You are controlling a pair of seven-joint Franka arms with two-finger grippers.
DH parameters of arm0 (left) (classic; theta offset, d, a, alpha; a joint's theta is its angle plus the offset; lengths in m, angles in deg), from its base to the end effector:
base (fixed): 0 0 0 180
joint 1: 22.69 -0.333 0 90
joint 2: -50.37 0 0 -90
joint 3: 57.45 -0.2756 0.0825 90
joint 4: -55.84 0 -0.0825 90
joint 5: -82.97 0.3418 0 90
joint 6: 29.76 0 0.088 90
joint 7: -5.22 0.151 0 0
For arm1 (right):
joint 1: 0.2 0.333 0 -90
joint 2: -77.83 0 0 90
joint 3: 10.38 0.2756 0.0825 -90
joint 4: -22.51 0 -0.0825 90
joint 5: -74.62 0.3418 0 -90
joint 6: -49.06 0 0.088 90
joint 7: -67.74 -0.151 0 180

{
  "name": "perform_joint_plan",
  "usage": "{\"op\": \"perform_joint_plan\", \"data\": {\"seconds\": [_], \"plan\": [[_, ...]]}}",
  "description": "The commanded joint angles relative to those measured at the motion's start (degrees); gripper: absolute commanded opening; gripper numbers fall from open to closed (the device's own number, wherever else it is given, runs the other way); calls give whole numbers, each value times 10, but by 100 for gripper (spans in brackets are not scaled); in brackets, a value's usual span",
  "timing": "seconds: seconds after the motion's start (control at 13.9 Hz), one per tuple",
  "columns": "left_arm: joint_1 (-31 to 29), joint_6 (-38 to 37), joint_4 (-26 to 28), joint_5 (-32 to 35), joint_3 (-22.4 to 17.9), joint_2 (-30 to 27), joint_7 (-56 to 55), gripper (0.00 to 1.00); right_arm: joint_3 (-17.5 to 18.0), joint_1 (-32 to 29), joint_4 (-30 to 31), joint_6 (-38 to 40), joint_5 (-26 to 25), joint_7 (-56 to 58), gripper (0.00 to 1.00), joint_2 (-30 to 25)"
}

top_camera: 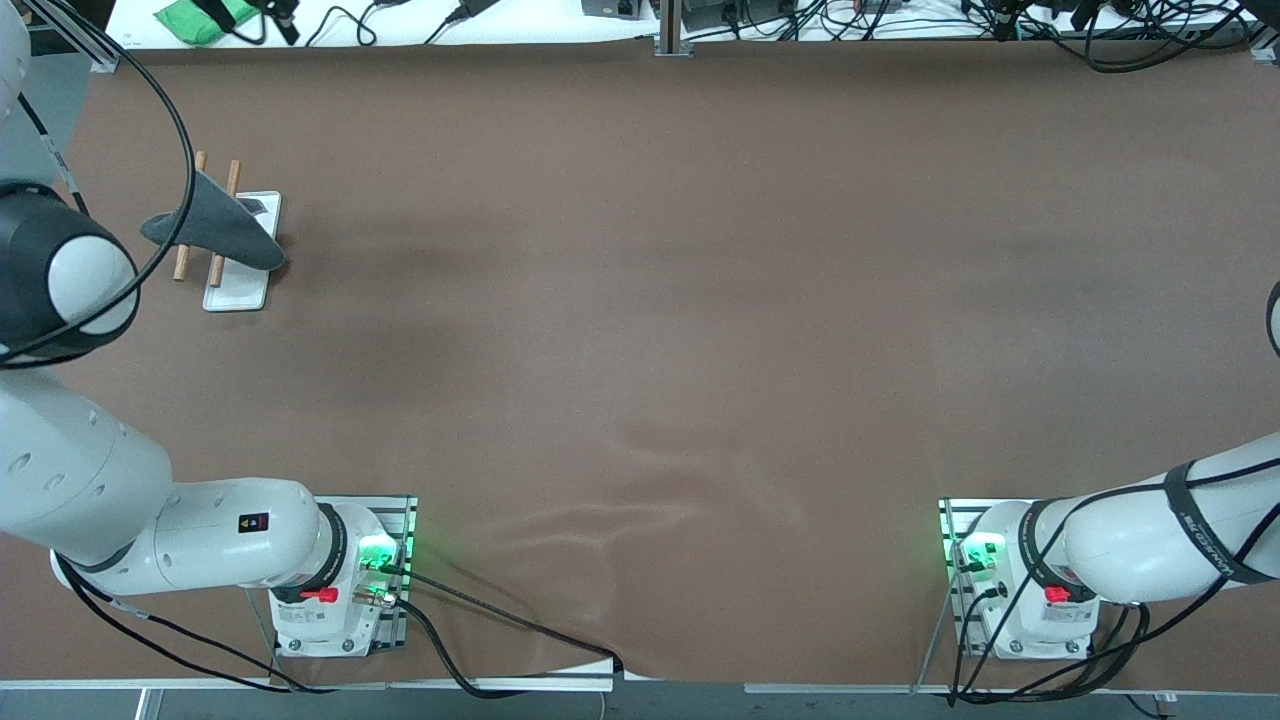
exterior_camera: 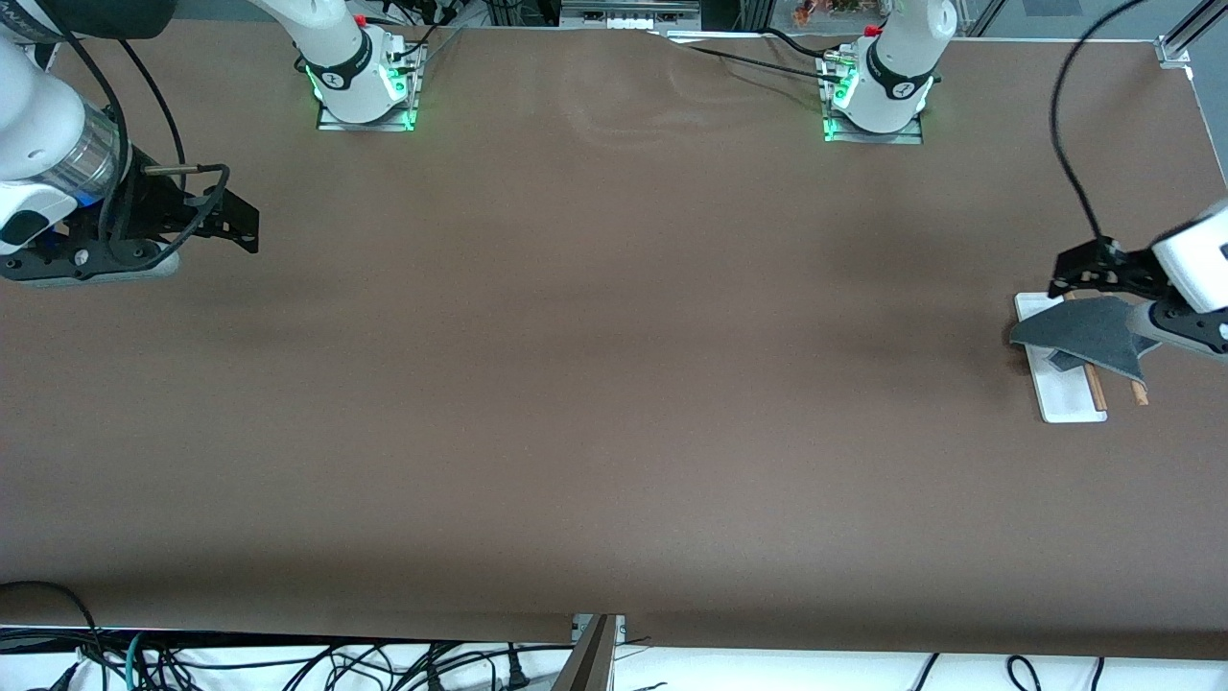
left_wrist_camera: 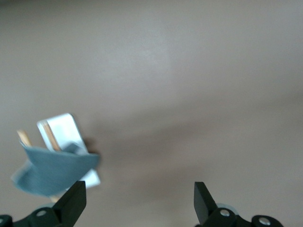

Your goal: Pass towel and hang on rack

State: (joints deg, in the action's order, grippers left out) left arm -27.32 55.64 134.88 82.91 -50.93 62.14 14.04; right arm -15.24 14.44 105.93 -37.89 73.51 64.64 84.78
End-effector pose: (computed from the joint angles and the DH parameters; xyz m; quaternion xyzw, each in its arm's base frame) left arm 0.5529 -0.0131 0.5057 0.9945 -0.0926 -0.0457 0.0149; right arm 0.5287 0.0904 0.5212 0.9978 0.0582 -0.0278 0.0180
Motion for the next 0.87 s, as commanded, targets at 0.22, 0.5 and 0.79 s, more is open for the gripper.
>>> {"op": "perform_joint_plan", "data": {"seconds": [0.22, 0.5, 0.79], "plan": [[80, 73, 188, -21, -67, -152, -83, 100, 2, 0, -5, 3, -2, 3, 100, 0], [73, 88, 211, -22, -68, -164, -81, 100, 2, 0, -5, 3, -2, 4, 100, 0], [71, 84, 206, -17, -68, -160, -81, 100, 2, 0, -5, 3, -2, 4, 100, 0]]}}
